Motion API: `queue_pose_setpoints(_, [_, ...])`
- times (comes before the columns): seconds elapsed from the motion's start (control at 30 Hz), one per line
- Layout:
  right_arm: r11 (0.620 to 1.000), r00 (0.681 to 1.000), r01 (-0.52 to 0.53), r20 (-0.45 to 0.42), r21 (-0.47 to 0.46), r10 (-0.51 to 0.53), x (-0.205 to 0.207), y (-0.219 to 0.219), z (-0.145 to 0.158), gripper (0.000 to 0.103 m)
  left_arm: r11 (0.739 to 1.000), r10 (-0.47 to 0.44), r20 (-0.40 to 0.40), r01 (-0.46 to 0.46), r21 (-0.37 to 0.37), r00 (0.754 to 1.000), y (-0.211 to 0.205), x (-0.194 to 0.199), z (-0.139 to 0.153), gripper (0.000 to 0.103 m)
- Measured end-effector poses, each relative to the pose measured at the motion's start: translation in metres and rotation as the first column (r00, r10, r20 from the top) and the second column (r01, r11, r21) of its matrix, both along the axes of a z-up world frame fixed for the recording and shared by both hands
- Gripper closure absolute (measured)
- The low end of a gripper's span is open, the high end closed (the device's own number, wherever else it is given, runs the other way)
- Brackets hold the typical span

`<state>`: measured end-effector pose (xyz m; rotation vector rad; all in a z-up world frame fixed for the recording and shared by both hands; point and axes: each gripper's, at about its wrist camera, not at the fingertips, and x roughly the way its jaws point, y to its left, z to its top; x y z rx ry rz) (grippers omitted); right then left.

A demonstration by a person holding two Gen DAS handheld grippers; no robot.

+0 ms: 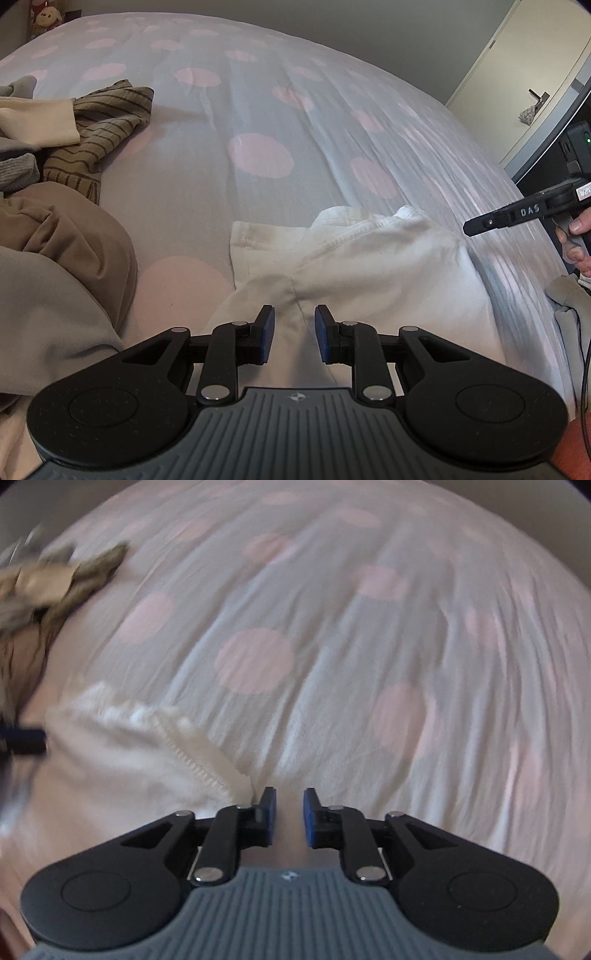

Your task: Fold clothes

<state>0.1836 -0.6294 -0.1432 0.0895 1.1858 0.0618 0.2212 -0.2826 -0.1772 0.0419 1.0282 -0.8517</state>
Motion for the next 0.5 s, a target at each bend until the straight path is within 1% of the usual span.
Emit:
queue_pose_setpoints(0.03, [0.990, 0.994, 0.112, -0.005, 0.086, -0.112, -0.003, -0.013, -0.002, 0.071, 1.000, -0.003, 0.003, 0.003, 0.004, 1.000, -0.001, -0.001, 0.000, 0.082])
queue_pose_setpoints(0.07, [0.965, 0.980, 0.198, -0.015, 0.171, -0.198, -0.007, -0.023, -0.006, 0.069, 1.000, -0.006, 0.007, 0.006, 0.008, 1.000, -0.001, -0.001, 0.000, 0.082])
queue_pose_setpoints(0.13, [0.897, 0.948, 0.314, -0.053, 0.310, -0.313, -0.014, -0.037, -0.016, 0.067, 1.000, -0.009, 0.010, 0.009, 0.013, 1.000, -0.002, -0.002, 0.000, 0.082])
queue_pose_setpoints(0.17, [0.875, 0.938, 0.341, -0.067, 0.344, -0.340, -0.017, -0.041, -0.020, 0.067, 1.000, -0.009, 0.010, 0.009, 0.015, 1.000, -0.002, -0.002, 0.000, 0.082])
queue_pose_setpoints(0.23, [0.853, 0.928, 0.366, -0.080, 0.372, -0.363, -0.020, -0.042, -0.028, 0.067, 1.000, -0.009, 0.009, 0.009, 0.017, 1.000, -0.003, -0.001, -0.002, 0.082])
queue_pose_setpoints(0.43, [0.786, 0.917, 0.389, -0.124, 0.481, -0.378, -0.019, -0.039, -0.053, 0.068, 1.000, -0.012, 0.010, 0.012, 0.020, 1.000, -0.004, -0.001, -0.004, 0.082])
queue_pose_setpoints(0.47, [0.776, 0.915, 0.394, -0.133, 0.492, -0.380, -0.019, -0.038, -0.057, 0.070, 1.000, -0.011, 0.009, 0.011, 0.020, 1.000, -0.004, -0.001, -0.004, 0.082])
queue_pose_setpoints(0.5, [0.774, 0.920, 0.384, -0.134, 0.504, -0.369, -0.018, -0.037, -0.059, 0.081, 1.000, -0.011, 0.008, 0.011, 0.019, 1.000, -0.005, -0.001, -0.005, 0.082])
